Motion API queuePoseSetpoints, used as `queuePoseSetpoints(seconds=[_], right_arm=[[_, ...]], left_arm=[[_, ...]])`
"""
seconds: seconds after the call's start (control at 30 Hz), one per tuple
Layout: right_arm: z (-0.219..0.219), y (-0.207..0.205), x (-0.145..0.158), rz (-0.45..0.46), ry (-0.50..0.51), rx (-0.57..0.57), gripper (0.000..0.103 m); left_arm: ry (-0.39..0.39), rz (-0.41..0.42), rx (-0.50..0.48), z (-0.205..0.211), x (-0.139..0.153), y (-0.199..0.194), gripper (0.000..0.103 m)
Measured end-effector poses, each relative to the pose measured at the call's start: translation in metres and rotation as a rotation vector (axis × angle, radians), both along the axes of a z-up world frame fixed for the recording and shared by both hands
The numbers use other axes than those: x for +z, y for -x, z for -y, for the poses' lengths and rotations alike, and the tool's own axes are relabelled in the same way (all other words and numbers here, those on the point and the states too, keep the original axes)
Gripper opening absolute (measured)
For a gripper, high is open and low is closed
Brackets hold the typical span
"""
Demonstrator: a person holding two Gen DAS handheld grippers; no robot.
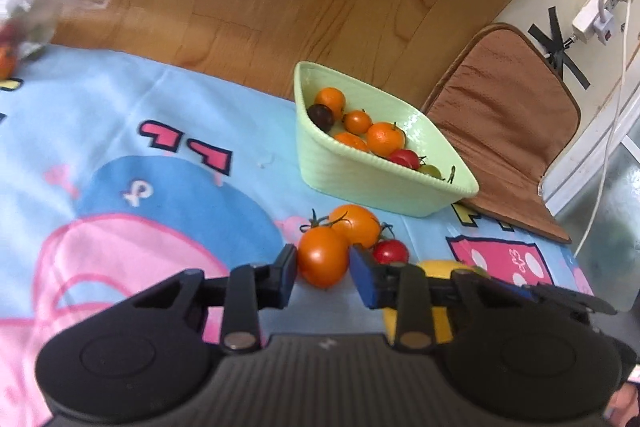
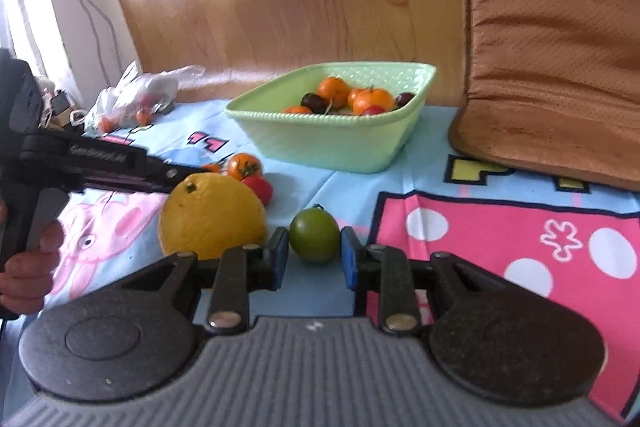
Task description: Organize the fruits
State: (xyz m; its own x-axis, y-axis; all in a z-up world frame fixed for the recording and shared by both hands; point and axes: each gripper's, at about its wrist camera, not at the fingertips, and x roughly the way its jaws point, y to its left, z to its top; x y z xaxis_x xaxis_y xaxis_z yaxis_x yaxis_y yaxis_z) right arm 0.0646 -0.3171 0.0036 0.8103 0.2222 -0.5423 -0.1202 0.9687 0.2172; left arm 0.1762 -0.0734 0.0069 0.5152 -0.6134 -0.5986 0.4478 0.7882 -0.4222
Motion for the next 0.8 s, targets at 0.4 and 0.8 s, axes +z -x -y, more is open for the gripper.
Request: queuePoseSetpoints(seconds=[0.4, 0.8], right_arm=[[-0.035, 0.080, 0.008, 0.011, 0.047, 0.097, 0.030], [-0.061, 0.104, -0.004, 0.034, 0.126, 0.082, 0.033]], left_arm=[[-0.069, 0.112, -0.129, -0.019, 0.010, 0.106, 0.030], [-0.180, 0.184, -0.129, -0.005, 0.001, 0.153, 0.040]])
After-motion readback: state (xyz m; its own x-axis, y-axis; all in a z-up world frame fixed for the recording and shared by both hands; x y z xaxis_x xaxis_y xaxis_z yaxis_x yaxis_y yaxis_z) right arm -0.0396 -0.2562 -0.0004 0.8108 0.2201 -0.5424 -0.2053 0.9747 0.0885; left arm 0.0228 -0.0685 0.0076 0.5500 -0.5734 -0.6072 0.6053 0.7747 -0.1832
